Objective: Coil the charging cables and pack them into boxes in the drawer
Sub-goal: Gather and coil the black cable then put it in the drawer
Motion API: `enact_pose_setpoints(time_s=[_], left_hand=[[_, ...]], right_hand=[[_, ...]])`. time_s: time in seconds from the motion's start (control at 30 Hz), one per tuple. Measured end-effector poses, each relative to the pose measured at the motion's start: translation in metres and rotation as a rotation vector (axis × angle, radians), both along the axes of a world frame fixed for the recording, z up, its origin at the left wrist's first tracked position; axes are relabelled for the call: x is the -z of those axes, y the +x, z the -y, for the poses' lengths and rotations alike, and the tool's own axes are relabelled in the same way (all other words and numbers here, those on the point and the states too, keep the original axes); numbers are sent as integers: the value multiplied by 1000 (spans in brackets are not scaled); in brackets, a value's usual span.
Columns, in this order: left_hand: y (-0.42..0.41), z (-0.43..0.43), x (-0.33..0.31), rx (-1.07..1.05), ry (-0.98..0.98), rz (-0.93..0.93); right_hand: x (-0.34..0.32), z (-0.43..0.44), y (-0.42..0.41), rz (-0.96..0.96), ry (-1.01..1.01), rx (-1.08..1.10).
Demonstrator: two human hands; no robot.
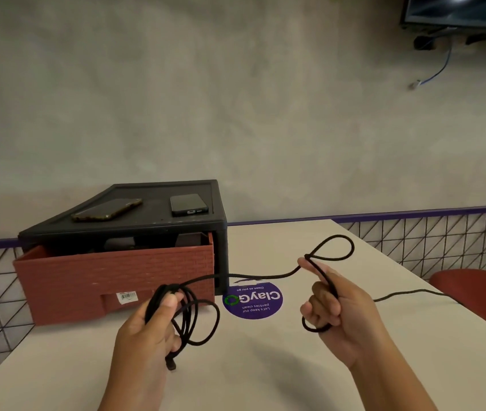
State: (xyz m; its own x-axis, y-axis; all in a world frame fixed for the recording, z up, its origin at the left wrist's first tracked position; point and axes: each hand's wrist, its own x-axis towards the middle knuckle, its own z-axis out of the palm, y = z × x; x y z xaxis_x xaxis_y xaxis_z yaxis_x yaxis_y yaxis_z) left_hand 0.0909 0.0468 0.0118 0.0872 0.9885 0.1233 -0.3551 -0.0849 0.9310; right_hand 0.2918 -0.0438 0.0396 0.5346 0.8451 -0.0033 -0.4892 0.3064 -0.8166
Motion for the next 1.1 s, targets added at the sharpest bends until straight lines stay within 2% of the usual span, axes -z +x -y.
enact_pose_setpoints(time_s=[0.07,0.17,0.27,0.33,0.47,0.57,0.67,0.73,0.77,0.9,1.1], left_hand=[[1,2,3,41,126,-107],[5,8,7,198,373,-306],[13,14,14,489,423,-480],[19,17,19,548,398,-586],[23,14,23,462,270,-534],[22,13,20,432,191,-495],[23,12,23,493,297,-616],[22,13,24,553,358,-711],[21,13,24,606,371,-724],[19,18,17,757,424,-858],[18,20,17,532,451,-1106]], right_hand=[[1,0,1,139,-42,24],[9,-9,1,534,-222,153],[14,-14,-1,690,-281,195],[14,-13,-6,787,-308,138],[10,-9,-18,955,-285,-18],[10,-5,-24,1086,-283,-274],[10,2,-24,1115,-290,-587],[9,5,-20,1094,-188,-764],[9,6,-17,1026,-106,-842],[11,8,-2,598,216,-1049],[10,2,1,286,526,-1060]])
